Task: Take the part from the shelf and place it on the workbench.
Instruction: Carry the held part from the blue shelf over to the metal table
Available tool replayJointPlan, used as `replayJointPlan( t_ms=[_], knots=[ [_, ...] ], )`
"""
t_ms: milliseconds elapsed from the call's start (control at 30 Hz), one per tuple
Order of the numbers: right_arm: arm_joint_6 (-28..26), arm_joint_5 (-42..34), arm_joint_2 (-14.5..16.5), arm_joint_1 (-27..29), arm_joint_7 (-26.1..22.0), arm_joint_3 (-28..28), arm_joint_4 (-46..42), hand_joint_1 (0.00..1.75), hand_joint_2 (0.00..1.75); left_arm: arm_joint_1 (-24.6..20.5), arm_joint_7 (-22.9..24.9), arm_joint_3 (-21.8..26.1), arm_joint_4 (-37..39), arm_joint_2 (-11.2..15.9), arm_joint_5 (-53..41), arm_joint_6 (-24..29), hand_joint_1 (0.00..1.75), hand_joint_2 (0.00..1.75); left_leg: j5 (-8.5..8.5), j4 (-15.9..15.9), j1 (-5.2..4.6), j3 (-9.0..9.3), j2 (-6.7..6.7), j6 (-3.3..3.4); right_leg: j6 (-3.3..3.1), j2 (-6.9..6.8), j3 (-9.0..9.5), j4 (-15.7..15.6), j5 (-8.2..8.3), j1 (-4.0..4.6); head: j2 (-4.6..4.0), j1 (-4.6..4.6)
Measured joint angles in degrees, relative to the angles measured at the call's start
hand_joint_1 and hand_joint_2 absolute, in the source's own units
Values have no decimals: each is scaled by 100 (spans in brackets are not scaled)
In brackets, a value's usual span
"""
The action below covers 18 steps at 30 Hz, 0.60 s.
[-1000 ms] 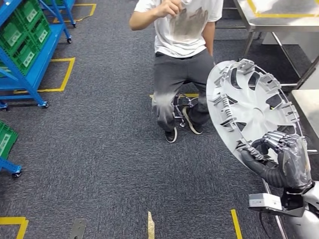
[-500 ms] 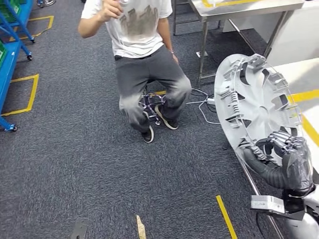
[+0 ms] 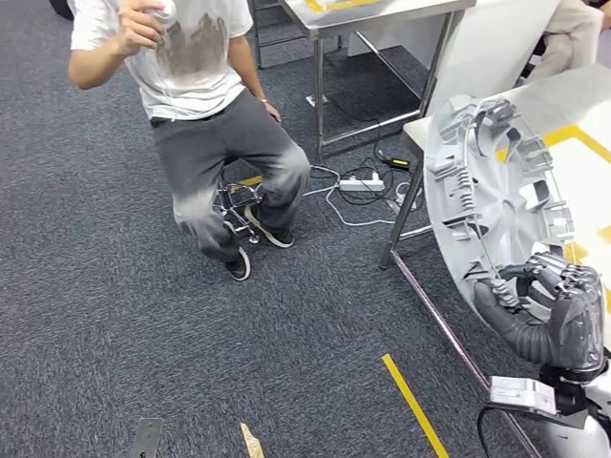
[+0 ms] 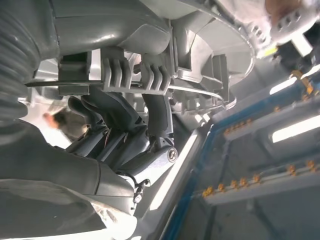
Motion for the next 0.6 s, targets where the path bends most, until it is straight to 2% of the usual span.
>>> replayJointPlan(
  t_ms=[33,67,100,133,167,200,267,300,367,400,467,500,533,567,600],
  knots=[
    [-4,-3,13,6,-2,-2,-1,175,175,6,-7,26,0,-1,12,4,0,175,-1,1,-6,-2,89,7,22,-111,-171,381,-169,-6,0,5],
    [-10,-6,27,19,-4,-5,-2,175,175,12,-18,49,0,-1,18,7,0,175,-5,3,-11,-2,180,8,44,-165,-302,684,-269,-15,0,5],
    [-18,-8,38,29,-5,-9,-2,175,175,13,-34,67,0,-1,19,9,0,175,-11,4,-12,-1,268,6,64,-194,-348,812,-272,-23,0,5],
    [-28,-9,49,35,-5,-13,-2,175,175,10,-52,81,0,-3,19,9,0,175,-19,6,-10,2,352,0,81,-224,-280,711,-175,-28,0,6],
    [-36,-5,60,37,-5,-20,-2,175,175,5,-71,92,0,-6,19,7,0,175,-30,10,-8,10,429,-14,91,-285,-92,391,-3,-34,0,6],
    [-43,-2,70,33,-5,-26,-2,175,175,0,-85,101,0,-7,18,4,0,175,-46,17,-14,23,500,-36,101,-443,142,-31,143,-28,0,7],
    [-52,18,96,19,-7,-35,-1,175,175,-8,-99,114,0,-7,16,0,0,175,-87,45,-53,48,625,-94,46,-691,507,-642,304,-4,0,1],
    [-61,42,108,15,-8,-37,2,175,175,-13,-102,118,0,-5,15,-1,0,175,-102,56,-74,61,682,-119,6,-745,567,-741,302,12,0,-6],
    [-79,114,125,15,-6,-41,9,175,175,-27,-104,127,0,-5,11,0,0,175,-125,65,-82,85,807,-159,-80,-597,563,-733,315,24,0,-18],
    [-88,143,129,16,-5,-46,12,175,175,-35,-104,131,0,-5,10,1,0,175,-165,94,-67,88,786,-189,-112,-527,560,-739,326,19,0,-20],
    [-99,173,143,0,-3,-57,15,175,175,-43,-104,140,0,-7,9,1,0,175,-413,441,-29,-33,512,-247,-184,-382,564,-753,349,1,0,-39],
    [-103,180,156,-7,-3,-60,16,175,175,-41,-104,144,0,-7,9,1,0,175,-607,788,-13,-178,321,-266,-211,-309,564,-755,355,-4,0,-52],
    [-104,185,171,-14,-2,-59,21,175,175,-32,-104,148,0,-9,9,1,0,175,-800,1198,-7,-358,197,-271,-230,-229,564,-754,357,-1,0,-64],
    [-104,188,184,-13,-2,-59,27,175,175,-21,-104,151,0,-11,9,1,0,175,-928,1547,-5,-521,146,-270,-240,-142,564,-753,358,5,0,-69],
    [-104,189,193,-13,-3,-59,33,175,175,-13,-104,152,0,-13,9,1,0,175,-951,1738,-6,-620,126,-261,-244,-51,565,-750,359,12,0,-69]
  ],
)
